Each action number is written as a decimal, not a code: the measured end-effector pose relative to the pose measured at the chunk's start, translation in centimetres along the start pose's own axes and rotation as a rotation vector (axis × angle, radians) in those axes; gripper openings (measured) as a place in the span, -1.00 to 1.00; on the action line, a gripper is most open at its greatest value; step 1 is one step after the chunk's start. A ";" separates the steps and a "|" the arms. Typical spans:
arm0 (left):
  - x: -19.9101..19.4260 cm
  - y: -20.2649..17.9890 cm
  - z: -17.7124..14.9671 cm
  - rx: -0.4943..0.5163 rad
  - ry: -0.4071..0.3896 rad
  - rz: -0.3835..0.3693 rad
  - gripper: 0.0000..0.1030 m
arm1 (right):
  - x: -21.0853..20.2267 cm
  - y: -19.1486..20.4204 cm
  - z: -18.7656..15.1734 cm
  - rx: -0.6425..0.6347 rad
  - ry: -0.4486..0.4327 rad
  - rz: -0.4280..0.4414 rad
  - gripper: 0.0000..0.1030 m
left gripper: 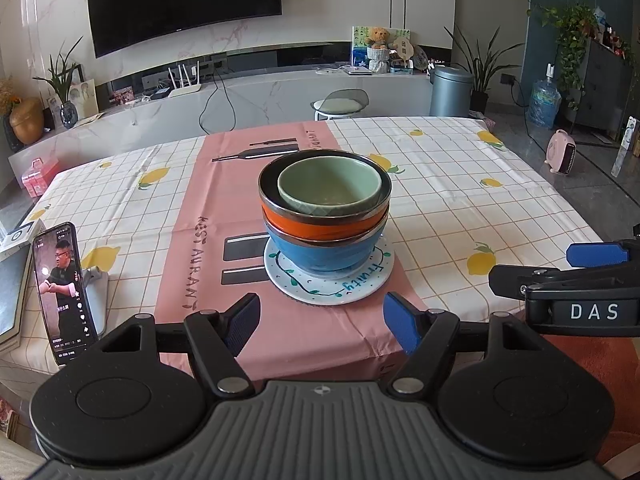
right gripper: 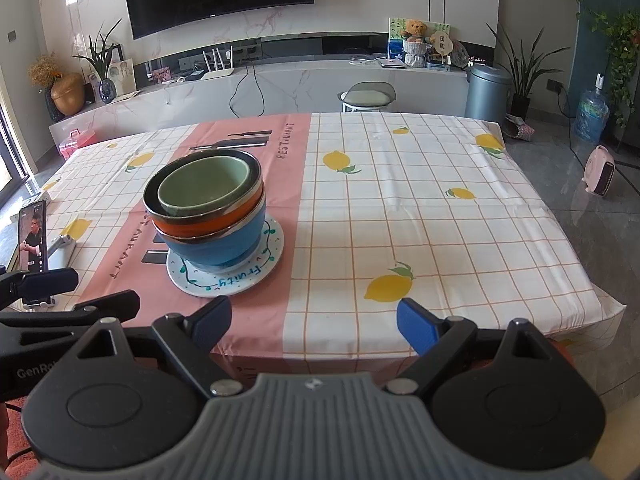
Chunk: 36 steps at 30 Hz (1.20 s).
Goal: Organize plates and bowls
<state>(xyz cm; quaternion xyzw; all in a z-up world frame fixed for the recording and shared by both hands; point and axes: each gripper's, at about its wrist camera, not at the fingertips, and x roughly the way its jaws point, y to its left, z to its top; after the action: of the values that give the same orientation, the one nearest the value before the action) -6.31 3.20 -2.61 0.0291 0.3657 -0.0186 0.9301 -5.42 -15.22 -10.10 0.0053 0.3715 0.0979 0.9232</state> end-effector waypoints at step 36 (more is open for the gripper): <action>-0.7 -0.6 0.3 0.028 -0.060 0.014 0.57 | -0.2 -0.1 0.1 0.009 -0.022 -0.009 0.72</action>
<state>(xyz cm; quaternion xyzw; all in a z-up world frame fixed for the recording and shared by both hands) -6.71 2.59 -1.94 0.0443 0.3373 -0.0179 0.9402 -5.47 -15.33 -9.92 0.0087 0.3617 0.0918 0.9277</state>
